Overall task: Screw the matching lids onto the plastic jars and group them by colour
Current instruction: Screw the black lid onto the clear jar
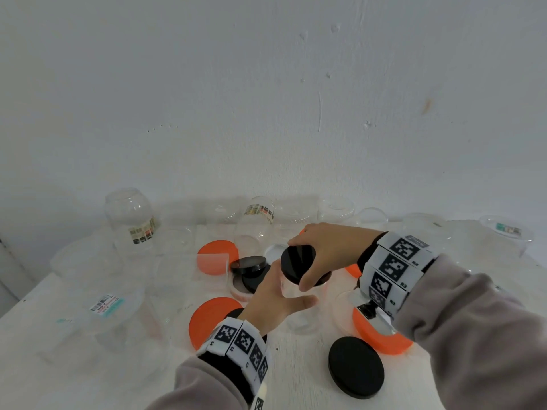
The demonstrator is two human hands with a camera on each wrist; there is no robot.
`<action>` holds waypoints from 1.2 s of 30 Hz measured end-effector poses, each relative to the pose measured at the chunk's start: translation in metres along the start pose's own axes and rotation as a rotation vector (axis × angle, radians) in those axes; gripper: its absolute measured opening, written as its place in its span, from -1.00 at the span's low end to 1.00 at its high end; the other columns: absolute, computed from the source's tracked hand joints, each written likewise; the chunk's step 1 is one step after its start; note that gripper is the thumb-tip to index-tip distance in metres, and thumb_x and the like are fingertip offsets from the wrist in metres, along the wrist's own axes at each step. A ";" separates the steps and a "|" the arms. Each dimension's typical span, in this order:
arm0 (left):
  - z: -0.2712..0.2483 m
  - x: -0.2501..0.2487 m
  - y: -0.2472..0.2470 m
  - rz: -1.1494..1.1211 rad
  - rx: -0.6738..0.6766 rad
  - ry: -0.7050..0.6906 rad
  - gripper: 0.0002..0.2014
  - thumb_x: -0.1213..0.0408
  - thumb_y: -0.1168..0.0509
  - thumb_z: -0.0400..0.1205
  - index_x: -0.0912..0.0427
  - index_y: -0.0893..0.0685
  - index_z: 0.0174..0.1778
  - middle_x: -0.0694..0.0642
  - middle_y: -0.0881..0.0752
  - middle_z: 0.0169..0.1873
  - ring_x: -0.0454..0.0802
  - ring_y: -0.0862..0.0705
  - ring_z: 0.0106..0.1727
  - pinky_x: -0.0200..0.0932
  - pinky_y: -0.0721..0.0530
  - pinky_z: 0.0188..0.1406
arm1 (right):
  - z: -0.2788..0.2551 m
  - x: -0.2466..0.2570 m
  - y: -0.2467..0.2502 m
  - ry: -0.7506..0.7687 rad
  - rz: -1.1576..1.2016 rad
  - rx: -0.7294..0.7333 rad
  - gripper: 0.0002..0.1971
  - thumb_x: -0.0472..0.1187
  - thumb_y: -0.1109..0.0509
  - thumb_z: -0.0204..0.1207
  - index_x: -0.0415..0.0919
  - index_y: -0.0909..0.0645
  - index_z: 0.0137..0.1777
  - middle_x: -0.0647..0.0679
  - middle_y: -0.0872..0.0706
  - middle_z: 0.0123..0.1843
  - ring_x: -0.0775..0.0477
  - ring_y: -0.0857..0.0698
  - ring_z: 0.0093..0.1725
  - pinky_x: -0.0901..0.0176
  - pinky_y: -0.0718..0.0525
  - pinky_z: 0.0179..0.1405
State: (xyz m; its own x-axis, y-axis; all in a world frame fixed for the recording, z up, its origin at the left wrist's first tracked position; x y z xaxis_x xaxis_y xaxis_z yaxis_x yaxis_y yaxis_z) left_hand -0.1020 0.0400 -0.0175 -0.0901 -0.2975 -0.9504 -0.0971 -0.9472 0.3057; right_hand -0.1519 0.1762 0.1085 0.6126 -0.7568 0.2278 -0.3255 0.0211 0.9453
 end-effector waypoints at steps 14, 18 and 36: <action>-0.002 -0.005 -0.001 0.005 0.005 0.010 -0.24 0.12 -0.58 0.43 -0.20 -0.30 0.46 -0.30 -0.52 0.31 -0.41 -0.45 0.33 -0.39 -0.36 0.26 | 0.004 -0.002 -0.021 -0.136 -0.121 -0.204 -0.31 0.54 -0.32 0.25 -0.08 -0.43 0.02 0.04 -0.50 -0.01 0.03 -0.53 -0.13 0.23 -0.43 -0.33; -0.003 -0.006 0.000 0.013 0.004 0.011 -0.18 0.11 -0.58 0.43 -0.10 -0.28 0.54 -0.22 -0.53 0.37 -0.28 -0.46 0.41 -0.22 -0.42 0.40 | -0.002 -0.005 -0.011 -0.069 0.005 -0.051 -0.39 0.34 -0.48 0.28 0.01 -0.53 0.22 0.04 -0.51 0.13 -0.04 -0.55 0.11 0.08 -0.62 0.05; -0.003 -0.002 -0.001 -0.023 0.007 -0.018 -0.16 0.06 -0.59 0.38 -0.18 -0.30 0.53 -0.27 -0.54 0.39 -0.32 -0.45 0.44 0.00 -0.39 0.54 | -0.008 -0.008 -0.032 -0.061 -0.003 -0.271 -0.33 0.38 -0.40 0.28 -0.06 -0.55 0.27 0.01 -0.51 0.06 -0.01 -0.51 0.00 0.23 -0.50 -0.18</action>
State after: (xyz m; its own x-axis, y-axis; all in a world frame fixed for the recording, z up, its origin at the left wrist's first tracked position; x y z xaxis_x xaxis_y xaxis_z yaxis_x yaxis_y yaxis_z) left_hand -0.0984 0.0409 -0.0163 -0.1056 -0.2732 -0.9562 -0.1067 -0.9529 0.2840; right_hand -0.1406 0.1870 0.0785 0.5659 -0.7950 0.2185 -0.1142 0.1869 0.9757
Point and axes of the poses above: each hand's wrist, its own z-axis towards the middle knuckle, its own y-axis out of the back of the hand, x = y × z, the point moved 1 cm from there along z, towards the middle knuckle
